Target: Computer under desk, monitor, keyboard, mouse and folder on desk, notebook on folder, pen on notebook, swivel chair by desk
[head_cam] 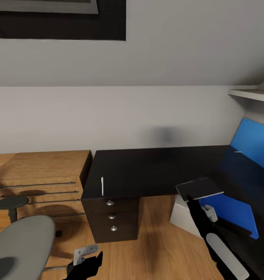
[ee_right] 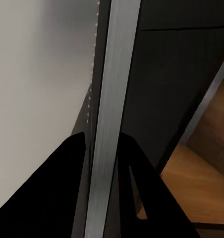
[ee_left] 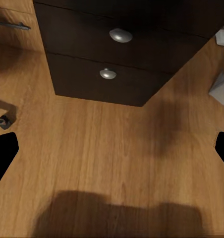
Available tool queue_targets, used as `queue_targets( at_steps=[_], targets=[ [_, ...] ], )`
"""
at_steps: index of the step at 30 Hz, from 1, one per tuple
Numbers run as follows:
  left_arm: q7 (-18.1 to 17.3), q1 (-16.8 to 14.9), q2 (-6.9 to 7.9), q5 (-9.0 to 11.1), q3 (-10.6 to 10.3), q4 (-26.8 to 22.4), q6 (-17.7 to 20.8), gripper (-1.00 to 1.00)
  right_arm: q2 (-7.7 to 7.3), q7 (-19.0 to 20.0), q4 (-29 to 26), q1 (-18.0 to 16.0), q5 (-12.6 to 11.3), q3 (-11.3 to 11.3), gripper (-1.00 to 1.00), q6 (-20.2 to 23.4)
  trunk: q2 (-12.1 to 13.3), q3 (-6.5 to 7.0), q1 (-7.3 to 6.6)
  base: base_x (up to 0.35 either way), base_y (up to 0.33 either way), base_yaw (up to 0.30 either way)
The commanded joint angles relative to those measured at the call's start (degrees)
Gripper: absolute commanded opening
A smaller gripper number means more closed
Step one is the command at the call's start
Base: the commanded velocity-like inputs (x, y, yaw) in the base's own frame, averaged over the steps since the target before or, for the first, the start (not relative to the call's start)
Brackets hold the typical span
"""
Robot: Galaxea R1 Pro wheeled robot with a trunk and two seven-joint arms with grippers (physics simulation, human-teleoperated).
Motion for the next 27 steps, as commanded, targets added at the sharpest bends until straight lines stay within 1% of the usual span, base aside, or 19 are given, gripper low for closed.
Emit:
queue_targets(
  at_steps=[1,3,10,12,15,20,27],
  targets=[
    [0.5,0.0,0.0,0.6,-0.1,-0.1,0.2,1.0,-0.12,-0.2,0.0,-0.1,-0.8,0.3,-1.0,-0.5,-0.1,-0.08,0.01,0.0,0.0,-0.256],
    [0.5,0.0,0.0,0.6,-0.1,0.2,0.2,1.0,-0.52,-0.2,0.5,-0.1,-2.6,0.2,-1.0,-0.5,-0.1,-0.15,0.01,0.0,0.0,-0.25],
    [0.5,0.0,-0.03,0.6,-0.1,1.0,0.1,1.0,-1.22,-0.2,1.0,-0.1,-6.3,0.1,-1.0,-0.5,-0.1,-0.57,0.01,0.0,0.0,-0.188],
    [0.4,0.0,-0.01,0.6,-0.1,1.1,0.1,1.0,-1.28,-0.2,1.1,-0.1,-7.4,-0.6,-1.0,-0.5,-0.1,-0.71,0.01,0.0,0.0,-0.068],
    [0.4,0.0,-0.01,0.6,-0.1,1.1,0.1,1.0,-1.31,-0.1,1.1,-0.1,-7.9,-1.4,-1.0,-0.5,-0.1,-0.93,0.01,0.0,0.0,-0.02],
    [0.4,0.0,-0.01,0.6,-0.1,1.2,0.1,1.0,-1.31,0.0,1.1,-0.1,-8.1,-1.9,-1.0,-0.5,-0.1,-1.25,0.01,0.0,0.0,-0.005],
    [0.4,0.0,-0.05,0.6,-0.2,1.5,0.2,1.0,-1.17,0.2,1.1,-0.1,-8.3,-2.3,-1.0,-0.5,-0.1,-1.33,0.01,0.0,0.0,0.0]
  ],
)
